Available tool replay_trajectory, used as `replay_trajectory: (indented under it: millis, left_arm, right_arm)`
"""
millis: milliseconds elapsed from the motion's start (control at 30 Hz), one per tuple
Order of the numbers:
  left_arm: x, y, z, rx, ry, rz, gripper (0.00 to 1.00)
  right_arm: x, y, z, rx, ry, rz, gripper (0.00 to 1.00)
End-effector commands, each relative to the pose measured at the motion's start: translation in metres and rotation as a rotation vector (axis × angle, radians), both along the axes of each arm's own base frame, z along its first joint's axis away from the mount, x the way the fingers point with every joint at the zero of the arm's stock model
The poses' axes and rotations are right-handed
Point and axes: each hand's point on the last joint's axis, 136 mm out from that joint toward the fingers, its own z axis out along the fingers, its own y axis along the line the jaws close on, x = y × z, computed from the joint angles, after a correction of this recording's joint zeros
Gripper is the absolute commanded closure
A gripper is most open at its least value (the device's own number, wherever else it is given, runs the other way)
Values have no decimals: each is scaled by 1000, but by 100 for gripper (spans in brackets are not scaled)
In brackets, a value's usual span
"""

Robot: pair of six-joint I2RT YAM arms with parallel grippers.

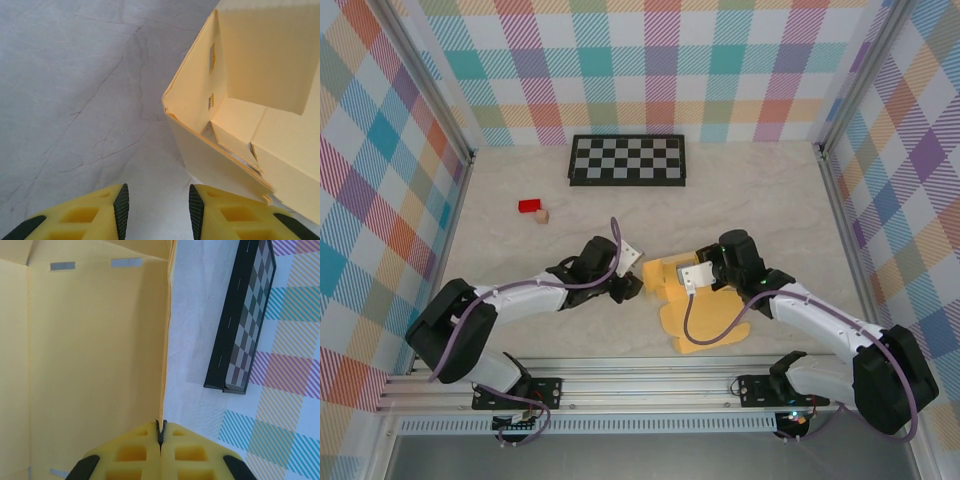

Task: Fold the paper box

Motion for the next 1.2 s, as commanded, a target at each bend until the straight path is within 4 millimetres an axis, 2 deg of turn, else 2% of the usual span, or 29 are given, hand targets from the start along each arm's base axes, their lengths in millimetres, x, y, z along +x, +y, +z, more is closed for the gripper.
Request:
replay_trajectory:
  millis: [0,200,400,500,700,767,933,1067,1167]
  left_arm:
    - [-2,-24,14,-58,-1,-72,60]
    - [-10,-51,21,-139,20,-114,59]
    - [-23,-76,22,-163,38,-151,59]
    - [-19,-83,19,-177,53,-91,59]
    - [6,-77,-3,-145,135,196,58]
    - [9,-76,-2,-170,147,237,52]
    - [4,-78,21,-236,170,239,45]
    - [-4,-68,42,-253,140,225,44]
    - [-13,-56,54,-263,87,191,43]
  right_arm:
    - [-6,-1,-15,-50,-13,34,100]
    - [-1,-3,-12,-69,-135,24,100]
    - [-2,-5,-11,-65,-151,2,100]
    - [-3,-6,-10,-67,-156,-5,100]
    - [-3,-8,-8,-70,-161,-27,100]
    - [-4,-9,-9,-72,-157,-29,100]
    - [-6,-11,-9,-76,-151,-33,100]
    - [-4,-12,-8,-72,-151,-47,100]
    - [1,-12,0,-47,-163,-75,100]
